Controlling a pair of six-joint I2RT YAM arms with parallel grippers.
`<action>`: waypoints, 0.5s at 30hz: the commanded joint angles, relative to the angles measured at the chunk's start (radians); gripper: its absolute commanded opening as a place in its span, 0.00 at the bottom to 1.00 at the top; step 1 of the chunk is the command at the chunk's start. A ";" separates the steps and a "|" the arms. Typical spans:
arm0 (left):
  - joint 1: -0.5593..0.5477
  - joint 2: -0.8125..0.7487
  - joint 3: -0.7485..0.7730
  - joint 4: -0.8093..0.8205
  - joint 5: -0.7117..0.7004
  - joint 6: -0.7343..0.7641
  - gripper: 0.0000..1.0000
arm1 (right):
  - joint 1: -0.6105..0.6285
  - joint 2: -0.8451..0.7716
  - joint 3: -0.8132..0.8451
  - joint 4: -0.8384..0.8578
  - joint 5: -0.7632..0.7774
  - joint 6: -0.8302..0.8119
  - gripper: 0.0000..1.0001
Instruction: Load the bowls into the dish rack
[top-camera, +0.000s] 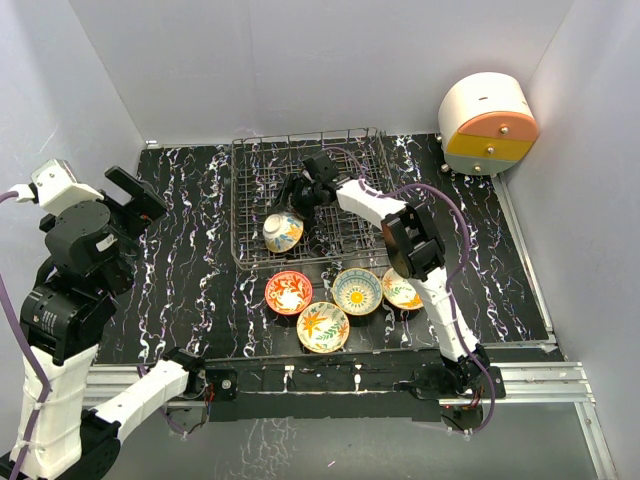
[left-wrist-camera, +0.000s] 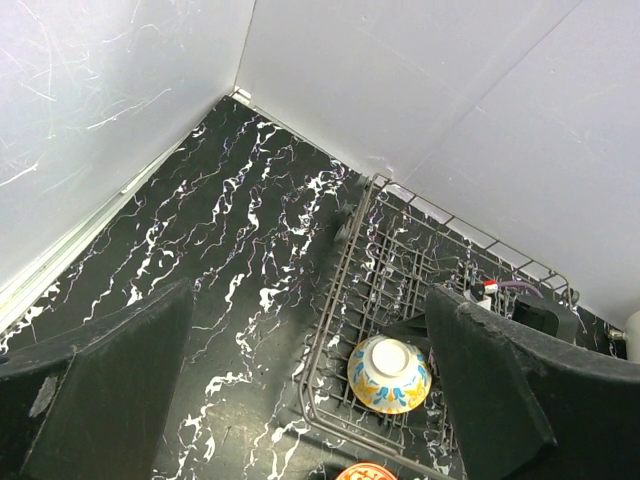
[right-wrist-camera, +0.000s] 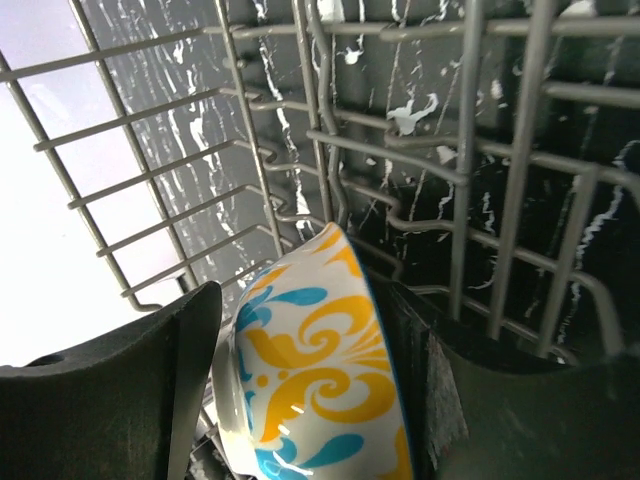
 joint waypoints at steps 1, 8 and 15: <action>-0.005 0.005 -0.010 0.024 -0.010 0.017 0.97 | 0.000 -0.012 0.096 -0.144 0.088 -0.150 0.65; -0.005 0.007 -0.013 0.026 -0.007 0.019 0.97 | 0.013 -0.034 0.063 -0.170 0.142 -0.227 0.71; -0.005 0.006 -0.013 0.018 -0.004 0.011 0.97 | 0.010 -0.064 -0.042 0.052 -0.013 -0.152 0.49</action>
